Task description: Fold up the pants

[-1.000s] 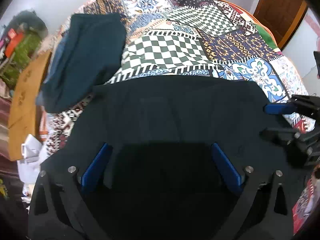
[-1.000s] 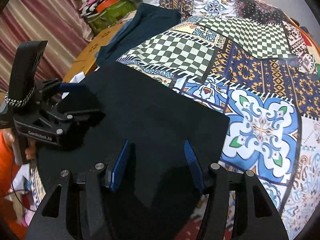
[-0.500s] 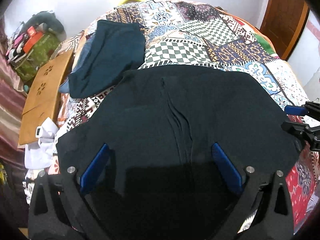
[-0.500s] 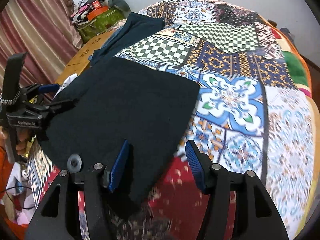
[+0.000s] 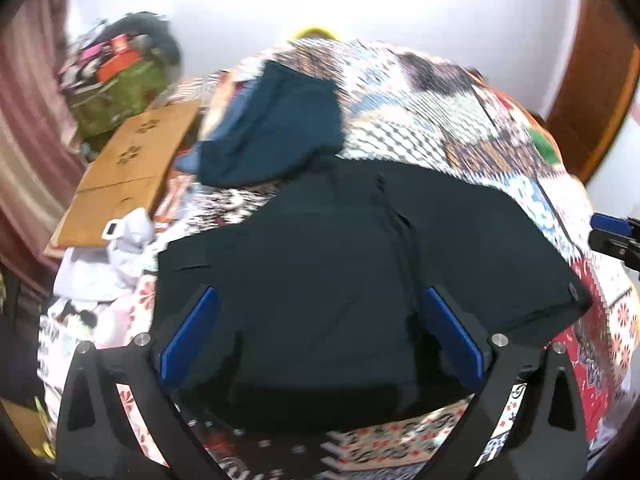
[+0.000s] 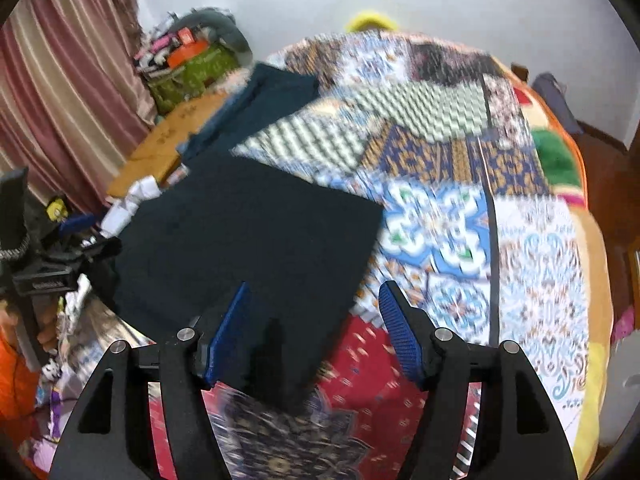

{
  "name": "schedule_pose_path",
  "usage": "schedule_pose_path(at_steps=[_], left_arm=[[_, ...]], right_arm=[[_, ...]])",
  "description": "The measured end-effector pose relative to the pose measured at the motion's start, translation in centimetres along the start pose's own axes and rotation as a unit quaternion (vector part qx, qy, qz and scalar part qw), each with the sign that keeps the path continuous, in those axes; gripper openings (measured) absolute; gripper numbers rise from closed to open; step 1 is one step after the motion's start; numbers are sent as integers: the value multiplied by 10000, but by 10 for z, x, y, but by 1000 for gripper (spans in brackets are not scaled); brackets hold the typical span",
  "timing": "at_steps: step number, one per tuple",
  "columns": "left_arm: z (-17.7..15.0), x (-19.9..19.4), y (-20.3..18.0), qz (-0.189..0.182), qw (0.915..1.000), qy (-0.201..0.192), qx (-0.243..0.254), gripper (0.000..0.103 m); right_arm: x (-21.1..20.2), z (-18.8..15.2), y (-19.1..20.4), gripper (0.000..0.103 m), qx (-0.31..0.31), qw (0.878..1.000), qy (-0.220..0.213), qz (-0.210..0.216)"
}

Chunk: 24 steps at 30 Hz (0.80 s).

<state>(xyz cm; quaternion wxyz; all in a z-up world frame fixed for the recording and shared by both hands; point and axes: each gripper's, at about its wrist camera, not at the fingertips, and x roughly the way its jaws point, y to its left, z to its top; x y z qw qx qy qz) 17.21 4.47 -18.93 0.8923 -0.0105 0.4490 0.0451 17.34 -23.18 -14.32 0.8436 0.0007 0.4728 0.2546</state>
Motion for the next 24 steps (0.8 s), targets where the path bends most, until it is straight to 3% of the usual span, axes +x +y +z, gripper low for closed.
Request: schedule_pose_path(at_steps=[6, 13, 16, 21, 24], left_arm=[[-14, -20, 56, -36, 9972, -93, -745, 103], [-48, -5, 120, -254, 9814, 441, -1853, 103], [-68, 8, 139, -537, 9688, 727, -2308, 103], [-96, 32, 156, -1374, 9338, 1210, -3076, 103], [-100, 40, 156, -1604, 9246, 1270, -3214, 103]], right_arm=[[-11, 20, 43, 66, -328, 9982, -460, 211], [20, 30, 98, 66, -859, 9942, -251, 602], [44, 27, 115, 66, -958, 9926, -31, 741], [73, 13, 124, 66, -789, 9895, 505, 1099], [82, 4, 131, 69, -887, 9886, 580, 1074]])
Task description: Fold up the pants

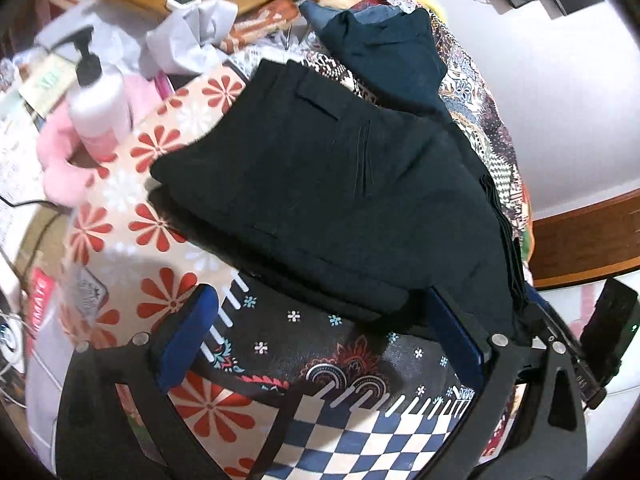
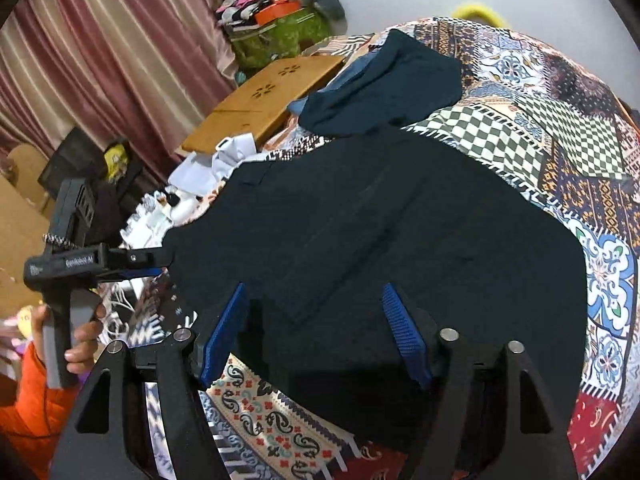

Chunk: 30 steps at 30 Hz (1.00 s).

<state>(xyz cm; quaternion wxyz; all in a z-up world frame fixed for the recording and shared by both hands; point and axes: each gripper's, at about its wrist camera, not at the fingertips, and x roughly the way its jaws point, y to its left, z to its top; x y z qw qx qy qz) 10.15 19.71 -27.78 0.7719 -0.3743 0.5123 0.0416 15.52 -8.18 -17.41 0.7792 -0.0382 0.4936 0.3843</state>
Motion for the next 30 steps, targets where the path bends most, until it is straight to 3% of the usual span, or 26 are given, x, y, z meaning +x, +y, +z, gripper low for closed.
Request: schedule_pose_path(at_steps=[3, 7, 9, 11, 13, 14, 17, 19, 23, 26, 30], left_arm=[[9, 7, 3, -663, 9975, 92, -237, 103], [28, 25, 7, -950, 9944, 141, -437, 102], [37, 31, 8, -740, 9962, 86, -456, 88], [44, 32, 8, -299, 9988, 46, -388, 54], [50, 31, 8, -36, 9994, -58, -329, 39], [52, 27, 5, 139, 9993, -188, -281, 26], [55, 7, -10, 439, 9968, -656, 86, 21], [56, -16, -35, 684, 9899, -1113, 540, 19], [55, -56, -96, 886, 9684, -1885, 1372, 18], [51, -77, -142, 645, 9545, -2246, 1852, 18], [37, -89, -214, 23, 9376, -2470, 2449, 18]], right_arm=[[1, -1, -2, 70, 126, 9998, 42, 115], [2, 2, -5, 70, 174, 9994, 116, 261], [3, -1, -2, 70, 93, 9996, 100, 259], [3, -3, -1, 70, 47, 9996, 81, 252], [2, -4, 0, 70, 42, 9996, 71, 283], [0, -3, -1, 70, 37, 9994, 83, 322], [-12, -3, -12, 67, 298, 9978, 96, 583], [-31, -4, -25, 67, 547, 9962, -69, 669], [-68, -14, -57, 67, 831, 9955, -453, 104], [-90, -32, -83, 67, 1124, 9908, -572, -490], [-104, -67, -107, 67, 1439, 9830, -565, -994]])
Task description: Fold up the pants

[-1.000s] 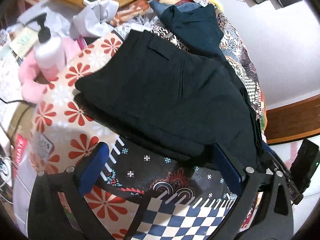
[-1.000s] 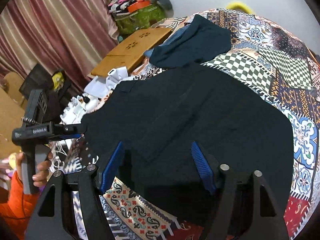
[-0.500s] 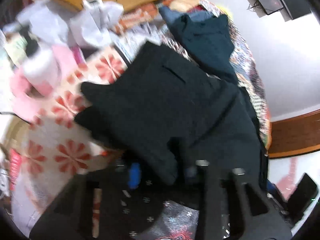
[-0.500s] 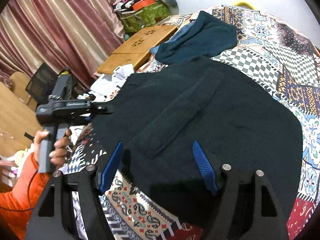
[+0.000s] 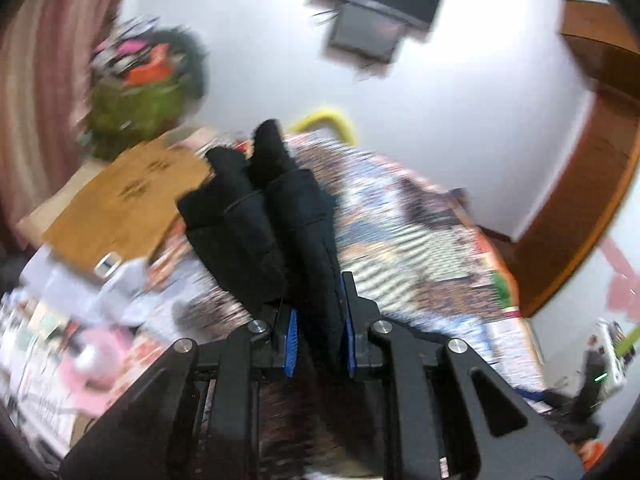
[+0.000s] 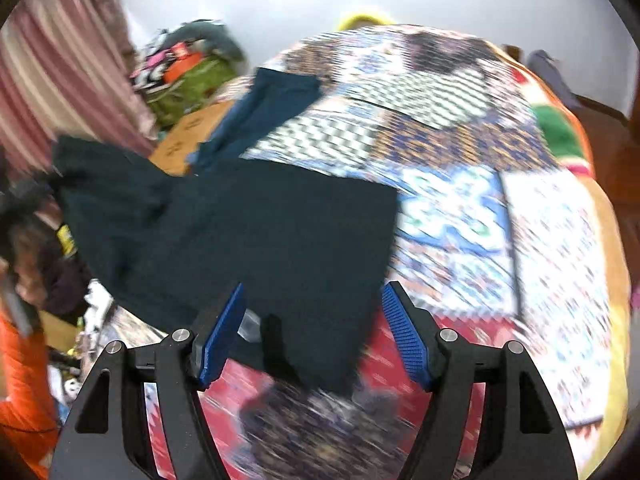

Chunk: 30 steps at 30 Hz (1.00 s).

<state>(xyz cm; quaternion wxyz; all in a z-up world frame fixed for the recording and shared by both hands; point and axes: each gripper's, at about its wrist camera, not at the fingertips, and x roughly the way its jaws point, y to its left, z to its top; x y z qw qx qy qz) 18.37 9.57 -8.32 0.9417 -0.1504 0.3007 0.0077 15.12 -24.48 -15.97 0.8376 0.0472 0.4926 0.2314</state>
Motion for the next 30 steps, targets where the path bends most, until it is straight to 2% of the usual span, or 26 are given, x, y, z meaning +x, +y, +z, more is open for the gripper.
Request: schedule_pose_path(at_steps=[3, 6, 8, 12, 14, 16, 18, 21, 22, 23, 26, 29, 30], left_arm=[[9, 8, -52, -434, 9985, -21, 334, 17], [5, 31, -106, -793, 9942, 148, 707, 16], [-1, 43, -131, -969, 9909, 305, 885, 15], [-28, 84, -177, -1242, 9812, 971, 1115, 15], [-52, 105, -191, -1366, 9718, 1491, 1216, 15], [-73, 115, -198, -1472, 9631, 1820, 1327, 15], [-90, 116, -210, -1388, 9512, 2094, 1794, 16], [-105, 103, -221, -1338, 9378, 2336, 2192, 32], [-107, 100, -219, -1372, 9358, 2347, 2243, 45], [-105, 93, -217, -1388, 9365, 2281, 2271, 61], [-94, 73, -210, -1303, 9471, 1834, 2288, 82], [-75, 64, -199, -1134, 9557, 1450, 2296, 94], [-67, 64, -194, -995, 9591, 1319, 2299, 94]], right_arm=[[7, -18, -19, 67, 151, 9995, 122, -237], [22, -33, -27, 67, 263, 9988, 408, -104], [25, -38, -28, 67, 320, 9989, 353, -12], [22, -39, -34, 67, 448, 9983, 318, 177], [21, -41, -31, 67, 419, 9985, 299, 189], [20, -42, -29, 67, 391, 9987, 278, 194], [19, -40, -29, 67, 423, 9986, 236, 210], [20, -40, -30, 67, 480, 9982, 233, 283], [20, -40, -31, 67, 501, 9980, 230, 305], [20, -40, -31, 67, 521, 9979, 223, 317], [17, -40, -31, 67, 542, 9979, 164, 312], [16, -38, -31, 67, 553, 9980, 104, 286], [14, -38, -31, 67, 550, 9981, 89, 275]])
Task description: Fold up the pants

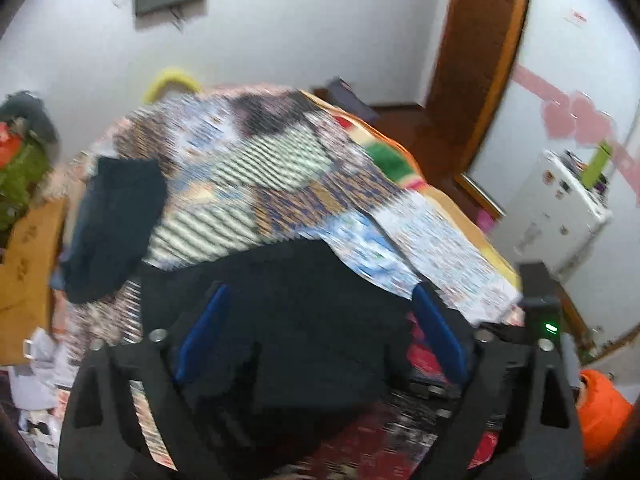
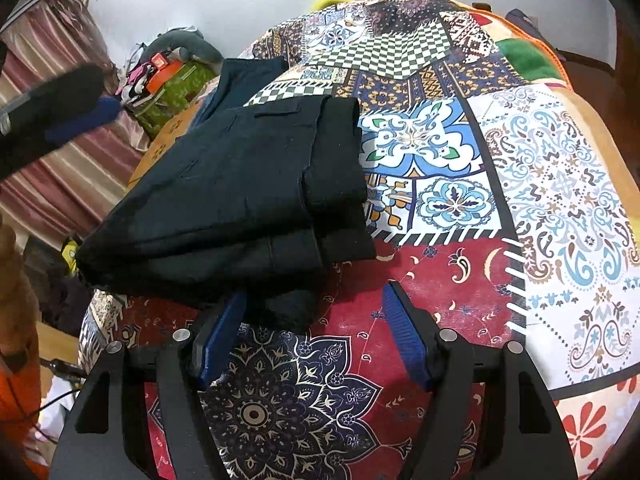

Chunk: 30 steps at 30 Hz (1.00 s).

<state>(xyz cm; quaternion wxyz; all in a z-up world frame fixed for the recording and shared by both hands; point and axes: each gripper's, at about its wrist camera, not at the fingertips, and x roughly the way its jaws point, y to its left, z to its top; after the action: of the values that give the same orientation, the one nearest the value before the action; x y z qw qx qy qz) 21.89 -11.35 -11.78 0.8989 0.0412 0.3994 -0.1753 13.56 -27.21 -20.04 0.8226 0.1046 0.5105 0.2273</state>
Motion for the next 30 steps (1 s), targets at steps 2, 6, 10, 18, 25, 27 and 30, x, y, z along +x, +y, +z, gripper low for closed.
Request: schedule_pose_path(at_steps=[2, 6, 10, 18, 25, 27, 30], left_arm=[[9, 1, 16, 241, 9997, -83, 10, 94], [22, 17, 52, 755, 9970, 23, 153, 94], [32, 52, 89, 1089, 9931, 417, 150, 95], [27, 161, 133, 1696, 9689, 1739, 470, 98], [-25, 175, 151, 1795, 9570, 2055, 981, 103], [-35, 162, 164, 1746, 9596, 2070, 760, 103], [-57, 133, 180, 1732, 9616, 2092, 387, 103]], right_arm=[[-1, 2, 0, 67, -21, 10000, -25, -40], [-8, 2, 4, 67, -91, 9998, -114, -127], [-12, 4, 5, 67, -111, 9997, -152, -157], [-11, 6, 5, 67, -57, 9995, -219, -230], [-17, 10, 5, 67, -132, 9986, -298, -411], [-22, 10, 3, 67, -90, 9986, -356, -393], [-28, 13, 1, 67, -9, 9983, -452, -357]])
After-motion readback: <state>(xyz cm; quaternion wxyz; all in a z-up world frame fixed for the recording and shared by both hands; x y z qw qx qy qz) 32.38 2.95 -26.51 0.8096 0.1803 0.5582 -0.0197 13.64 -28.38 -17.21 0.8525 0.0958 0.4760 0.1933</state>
